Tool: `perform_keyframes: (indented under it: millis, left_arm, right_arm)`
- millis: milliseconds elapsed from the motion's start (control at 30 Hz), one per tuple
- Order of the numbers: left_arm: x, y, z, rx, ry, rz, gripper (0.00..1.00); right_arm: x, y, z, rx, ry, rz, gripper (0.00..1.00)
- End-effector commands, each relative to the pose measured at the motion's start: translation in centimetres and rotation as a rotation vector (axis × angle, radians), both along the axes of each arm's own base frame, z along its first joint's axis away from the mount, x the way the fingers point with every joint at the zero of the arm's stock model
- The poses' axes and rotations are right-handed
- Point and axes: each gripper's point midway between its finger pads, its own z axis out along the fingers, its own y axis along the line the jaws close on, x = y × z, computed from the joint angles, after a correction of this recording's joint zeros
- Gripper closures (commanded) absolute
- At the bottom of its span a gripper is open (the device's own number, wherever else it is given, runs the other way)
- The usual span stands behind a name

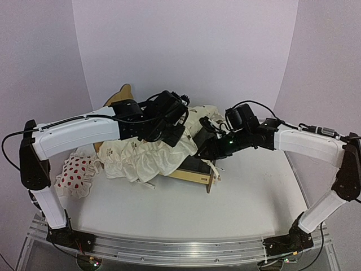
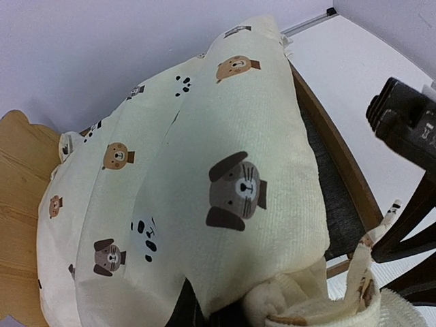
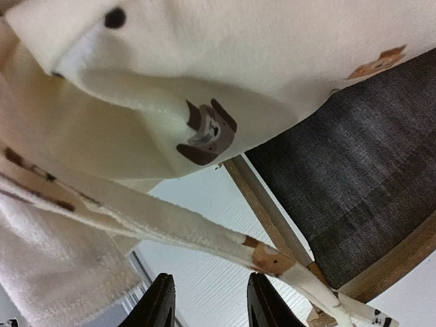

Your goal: Set up the pet bed

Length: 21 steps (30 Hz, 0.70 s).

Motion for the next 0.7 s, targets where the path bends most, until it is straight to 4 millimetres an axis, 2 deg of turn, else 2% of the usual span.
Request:
perform_keyframes:
  millis: [0,167,300,500,667]
  left_arm:
    - [0.3,2.1,4.3,-0.063,-0.084,0.043,1.00]
    - [0.2,3.2,5.3,-0.064,-0.099,0.061,1.00]
    - [-0.1,4.6,7.2,-0.083,-0.129,0.083,1.00]
    - [-1.1,6.2,10.1,-0.146,-0.154,0.071,0.99]
    - [-1.6,7.2,10.0,-0.150,-0.147,0.076,0.99]
  right_arm:
    - [0.2,1.2,1.5,0.019,-0.059,0.037,0.64]
    - [0.6,1.7,2.2,0.029,-0.073,0.042,0.67]
    - [0.4,2.6,3.5,0.069,-0.069,0.071,0.68]
    - [-0.8,4.3,5.5,0.136,-0.057,0.151,0.63]
    - [-2.0,4.1,6.4,0.170,-0.060,0.196,0.58]
